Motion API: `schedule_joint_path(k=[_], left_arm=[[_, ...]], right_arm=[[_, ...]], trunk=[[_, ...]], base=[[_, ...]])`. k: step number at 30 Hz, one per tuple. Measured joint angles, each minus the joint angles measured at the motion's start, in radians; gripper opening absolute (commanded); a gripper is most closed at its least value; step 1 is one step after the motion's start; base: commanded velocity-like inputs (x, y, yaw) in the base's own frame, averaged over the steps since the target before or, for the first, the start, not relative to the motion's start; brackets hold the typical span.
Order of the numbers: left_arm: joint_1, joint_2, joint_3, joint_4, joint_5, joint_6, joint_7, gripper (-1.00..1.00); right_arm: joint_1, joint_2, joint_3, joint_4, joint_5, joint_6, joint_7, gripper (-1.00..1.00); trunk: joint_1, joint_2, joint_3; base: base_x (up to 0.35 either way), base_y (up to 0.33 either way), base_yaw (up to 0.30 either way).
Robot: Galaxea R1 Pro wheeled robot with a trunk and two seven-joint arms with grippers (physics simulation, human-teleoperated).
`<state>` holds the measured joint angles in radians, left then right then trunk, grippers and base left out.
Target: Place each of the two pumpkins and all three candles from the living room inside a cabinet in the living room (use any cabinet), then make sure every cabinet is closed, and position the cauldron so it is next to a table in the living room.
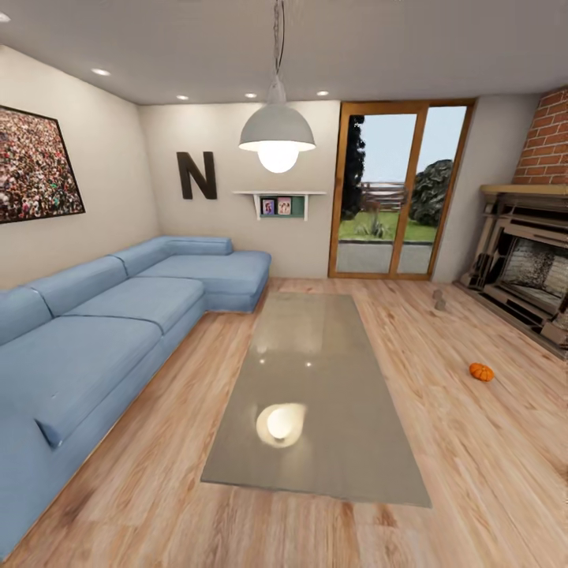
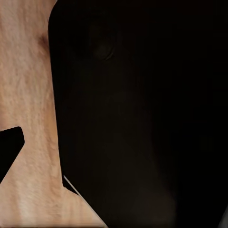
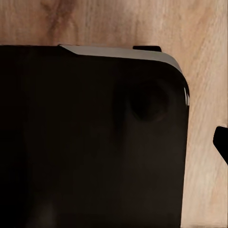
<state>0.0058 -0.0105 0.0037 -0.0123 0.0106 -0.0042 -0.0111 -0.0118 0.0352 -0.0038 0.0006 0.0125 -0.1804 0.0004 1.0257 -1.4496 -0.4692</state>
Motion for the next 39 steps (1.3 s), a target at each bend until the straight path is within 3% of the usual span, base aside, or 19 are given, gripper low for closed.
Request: schedule_joint_path(k=[8, 23, 25, 28, 30, 33, 39], left_arm=[[0.000, 0.004, 0.001, 0.000, -0.001, 0.000, 0.000, 1.00], [0.000, 0.004, 0.002, -0.002, -0.002, -0.007, 0.001, 1.00], [0.000, 0.005, 0.003, -0.004, -0.002, -0.030, 0.003, 1.00], [0.000, 0.008, 0.003, -0.003, 0.005, -0.123, 0.011, 1.00], [0.000, 0.010, 0.004, -0.004, 0.026, -0.172, 0.013, 1.00], [0.000, 0.012, 0.003, -0.004, 0.048, -0.190, 0.013, 1.00], [0.000, 0.013, 0.001, -0.007, 0.052, -0.196, 0.013, 1.00]], right_arm=[[0.000, 0.000, 0.000, 0.001, -0.059, 0.000, 0.001, 1.00], [0.000, 0.000, 0.000, 0.001, -0.065, 0.000, 0.001, 1.00], [0.000, 0.000, 0.000, 0.001, -0.065, 0.000, 0.001, 1.00], [0.000, 0.000, 0.000, 0.001, -0.065, 0.000, 0.001, 1.00], [0.000, 0.000, 0.000, 0.001, -0.065, 0.000, 0.001, 1.00], [0.000, 0.000, -0.001, 0.000, -0.065, 0.000, 0.001, 1.00], [0.000, 0.000, -0.001, 0.000, -0.065, -0.001, 0.001, 1.00]], trunk=[[0.000, 0.000, 0.000], [0.000, 0.000, 0.003], [0.000, 0.000, 0.003], [0.000, 0.000, 0.003], [0.000, 0.000, 0.003], [0.000, 0.000, 0.003], [-0.001, 0.000, 0.003]], base=[[-0.336, 0.000, 0.000], [-0.336, -0.009, -0.052], [-0.324, -0.101, 0.000], [-0.308, -0.142, 0.000], [-0.297, -0.162, 0.000], [-0.286, -0.165, 0.000], [-0.095, -0.056, 0.000]])
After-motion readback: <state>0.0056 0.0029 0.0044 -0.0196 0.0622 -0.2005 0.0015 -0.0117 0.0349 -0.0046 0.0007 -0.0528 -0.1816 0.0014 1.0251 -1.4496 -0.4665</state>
